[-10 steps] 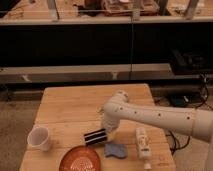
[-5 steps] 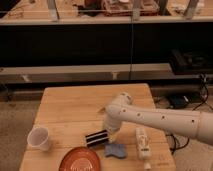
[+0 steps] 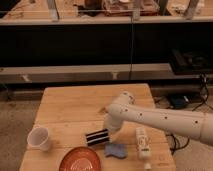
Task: Place the eraser on the white sponge
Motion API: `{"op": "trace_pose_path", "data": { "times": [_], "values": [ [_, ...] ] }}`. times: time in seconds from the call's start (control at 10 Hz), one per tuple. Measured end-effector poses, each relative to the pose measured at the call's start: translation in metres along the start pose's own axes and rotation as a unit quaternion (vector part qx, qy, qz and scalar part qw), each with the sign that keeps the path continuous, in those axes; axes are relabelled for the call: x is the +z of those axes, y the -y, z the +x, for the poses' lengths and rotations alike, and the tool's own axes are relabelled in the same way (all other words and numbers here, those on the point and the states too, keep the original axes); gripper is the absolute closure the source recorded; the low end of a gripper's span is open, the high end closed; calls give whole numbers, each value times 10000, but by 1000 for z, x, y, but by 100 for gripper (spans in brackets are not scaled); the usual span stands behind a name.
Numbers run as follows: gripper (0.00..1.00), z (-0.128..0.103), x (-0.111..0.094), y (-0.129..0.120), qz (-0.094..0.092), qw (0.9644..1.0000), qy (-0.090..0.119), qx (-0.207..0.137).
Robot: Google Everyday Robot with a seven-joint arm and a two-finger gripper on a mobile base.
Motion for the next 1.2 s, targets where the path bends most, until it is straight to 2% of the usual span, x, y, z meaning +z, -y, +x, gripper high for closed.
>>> {"op": "trace_pose_path", "data": {
  "times": [0.2,0.4,1.0,1.2],
  "values": [
    [92,7,-20,-1,113,9999,33,121],
    [92,16,-31,-5,178,9996,29,238],
    [92,37,-44,-22,247,9984,-27,506],
    [92,44,-45,-30,220,9979,-37,613]
  ]
}}
